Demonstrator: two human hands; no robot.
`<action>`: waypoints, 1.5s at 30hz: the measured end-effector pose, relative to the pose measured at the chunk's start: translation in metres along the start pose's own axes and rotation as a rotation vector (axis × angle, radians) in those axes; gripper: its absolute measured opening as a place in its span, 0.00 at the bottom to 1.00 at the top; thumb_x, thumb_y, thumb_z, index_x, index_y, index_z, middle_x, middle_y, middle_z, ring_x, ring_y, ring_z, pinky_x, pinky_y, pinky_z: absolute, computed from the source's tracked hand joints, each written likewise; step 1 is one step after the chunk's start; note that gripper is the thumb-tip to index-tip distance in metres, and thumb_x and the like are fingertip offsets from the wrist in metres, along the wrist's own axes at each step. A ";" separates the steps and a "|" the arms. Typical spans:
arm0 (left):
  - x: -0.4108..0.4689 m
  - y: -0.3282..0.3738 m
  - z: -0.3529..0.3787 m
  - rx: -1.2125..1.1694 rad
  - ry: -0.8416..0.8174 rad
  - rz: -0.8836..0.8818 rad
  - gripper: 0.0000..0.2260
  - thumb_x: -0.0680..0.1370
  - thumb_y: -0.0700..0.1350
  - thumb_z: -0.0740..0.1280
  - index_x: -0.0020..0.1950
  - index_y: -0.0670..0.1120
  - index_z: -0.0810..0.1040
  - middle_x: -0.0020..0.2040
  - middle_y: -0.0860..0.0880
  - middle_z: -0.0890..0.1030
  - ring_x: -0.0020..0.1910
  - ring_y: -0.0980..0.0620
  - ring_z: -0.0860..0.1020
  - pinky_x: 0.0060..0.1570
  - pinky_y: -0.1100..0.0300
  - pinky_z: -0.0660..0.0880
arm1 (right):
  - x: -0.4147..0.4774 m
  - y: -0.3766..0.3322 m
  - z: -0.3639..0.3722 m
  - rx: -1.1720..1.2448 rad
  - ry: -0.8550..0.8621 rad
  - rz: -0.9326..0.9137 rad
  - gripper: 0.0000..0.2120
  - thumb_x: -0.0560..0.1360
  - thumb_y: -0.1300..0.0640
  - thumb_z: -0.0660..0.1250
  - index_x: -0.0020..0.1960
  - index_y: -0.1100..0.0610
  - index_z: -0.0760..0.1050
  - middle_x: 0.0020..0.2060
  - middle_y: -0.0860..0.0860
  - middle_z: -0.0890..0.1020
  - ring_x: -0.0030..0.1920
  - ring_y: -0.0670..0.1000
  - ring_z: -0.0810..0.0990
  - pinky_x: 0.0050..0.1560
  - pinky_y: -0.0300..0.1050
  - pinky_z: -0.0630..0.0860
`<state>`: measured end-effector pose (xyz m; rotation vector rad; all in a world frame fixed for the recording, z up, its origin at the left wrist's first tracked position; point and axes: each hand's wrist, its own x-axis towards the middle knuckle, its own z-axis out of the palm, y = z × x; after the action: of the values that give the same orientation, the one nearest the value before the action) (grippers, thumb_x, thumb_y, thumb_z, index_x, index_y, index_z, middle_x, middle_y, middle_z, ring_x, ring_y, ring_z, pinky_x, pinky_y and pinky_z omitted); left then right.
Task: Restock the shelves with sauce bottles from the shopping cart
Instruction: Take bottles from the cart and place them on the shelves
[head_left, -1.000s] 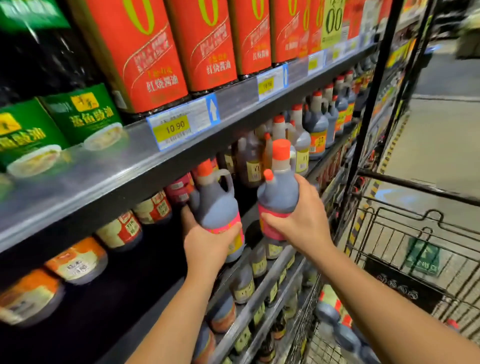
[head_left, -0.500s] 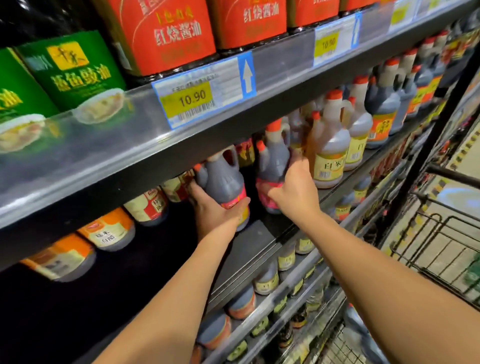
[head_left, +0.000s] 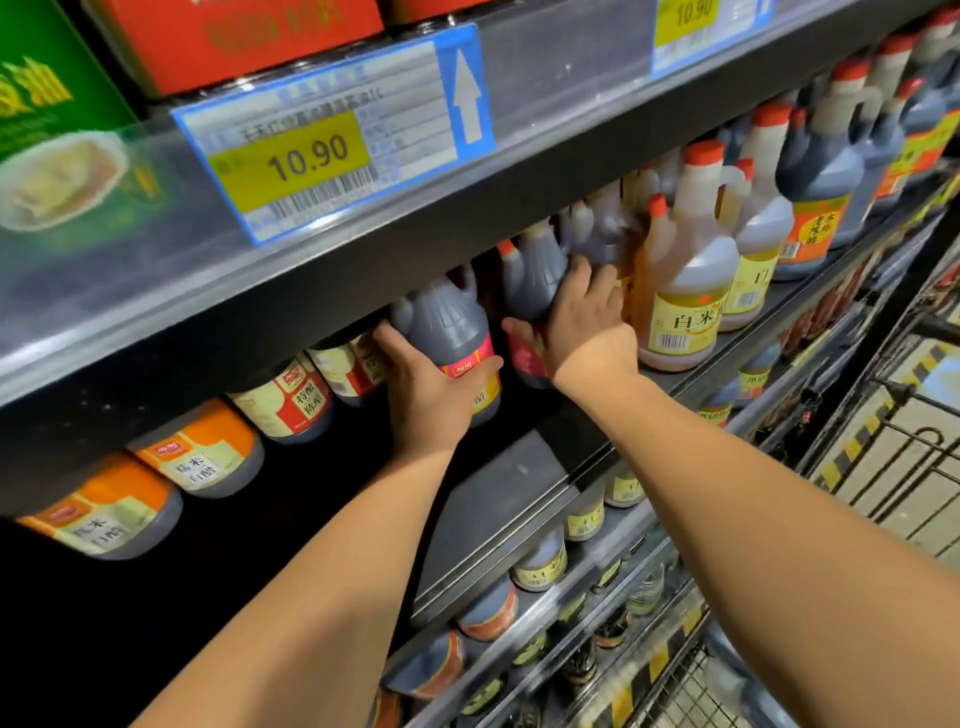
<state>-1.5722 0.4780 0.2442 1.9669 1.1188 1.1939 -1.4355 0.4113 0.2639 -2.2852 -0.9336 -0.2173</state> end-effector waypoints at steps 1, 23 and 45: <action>0.001 0.001 0.002 0.010 0.016 0.009 0.44 0.60 0.48 0.84 0.66 0.40 0.61 0.60 0.49 0.68 0.57 0.50 0.71 0.58 0.58 0.68 | 0.002 -0.001 0.002 -0.022 0.002 -0.003 0.47 0.70 0.34 0.68 0.75 0.62 0.54 0.64 0.60 0.66 0.63 0.63 0.69 0.56 0.55 0.71; -0.008 -0.008 0.003 -0.001 -0.161 -0.068 0.57 0.65 0.45 0.81 0.80 0.44 0.44 0.76 0.36 0.61 0.72 0.38 0.66 0.71 0.53 0.62 | 0.007 -0.001 0.001 -0.218 -0.143 -0.018 0.46 0.76 0.30 0.52 0.79 0.59 0.39 0.72 0.63 0.59 0.69 0.65 0.65 0.65 0.55 0.66; -0.192 0.069 0.030 -0.289 -0.772 0.198 0.33 0.71 0.55 0.76 0.70 0.49 0.65 0.57 0.51 0.71 0.54 0.54 0.73 0.49 0.61 0.70 | -0.252 0.150 -0.128 -0.247 0.119 0.434 0.29 0.76 0.41 0.62 0.72 0.52 0.62 0.59 0.51 0.70 0.59 0.55 0.74 0.46 0.51 0.78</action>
<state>-1.5682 0.2752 0.2060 2.0470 0.3437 0.5324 -1.5079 0.1081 0.1916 -2.6030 -0.3488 -0.2865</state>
